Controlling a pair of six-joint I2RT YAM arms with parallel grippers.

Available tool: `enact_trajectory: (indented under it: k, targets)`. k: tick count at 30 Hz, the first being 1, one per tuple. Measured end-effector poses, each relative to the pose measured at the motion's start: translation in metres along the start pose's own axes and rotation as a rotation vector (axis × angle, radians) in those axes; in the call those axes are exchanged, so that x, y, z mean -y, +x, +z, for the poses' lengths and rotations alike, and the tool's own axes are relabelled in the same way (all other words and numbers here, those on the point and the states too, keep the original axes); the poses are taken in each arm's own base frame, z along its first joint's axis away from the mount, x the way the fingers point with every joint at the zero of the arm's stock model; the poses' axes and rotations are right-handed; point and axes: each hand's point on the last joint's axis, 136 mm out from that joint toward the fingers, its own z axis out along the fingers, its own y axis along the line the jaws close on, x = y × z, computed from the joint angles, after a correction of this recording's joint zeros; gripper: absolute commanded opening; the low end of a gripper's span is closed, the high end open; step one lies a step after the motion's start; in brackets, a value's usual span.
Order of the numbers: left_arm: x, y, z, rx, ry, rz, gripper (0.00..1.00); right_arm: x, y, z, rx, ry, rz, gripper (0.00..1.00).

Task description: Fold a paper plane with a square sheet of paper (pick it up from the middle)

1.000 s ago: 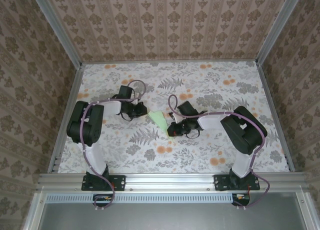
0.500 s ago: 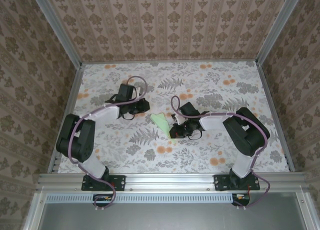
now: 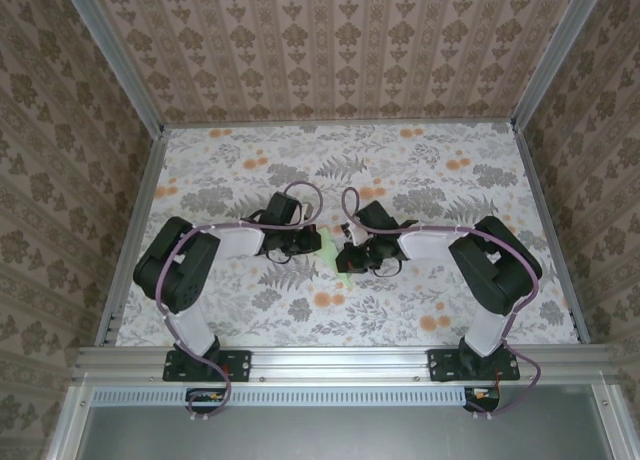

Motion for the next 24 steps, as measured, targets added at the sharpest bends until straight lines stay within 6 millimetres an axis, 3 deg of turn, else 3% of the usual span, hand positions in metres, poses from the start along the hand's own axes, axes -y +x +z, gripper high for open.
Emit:
enact_trajectory:
  k: [5,11,19,24]
  targets:
    - [-0.002,0.000,0.002,0.000,-0.004,-0.002,0.05,-0.008,-0.013,0.006,0.013,-0.001,-0.020,0.06]
    - [-0.003,0.000,0.004,0.002,-0.008,-0.002,0.05,-0.003,-0.019,0.016,-0.008,0.027,-0.019,0.06]
    - [-0.004,-0.003,0.006,-0.015,-0.029,-0.021,0.04,0.005,-0.005,0.017,-0.043,0.040,-0.040,0.06]
    - [-0.005,-0.003,0.007,-0.029,-0.039,-0.049,0.04,0.009,0.014,0.010,-0.074,0.036,-0.057,0.06]
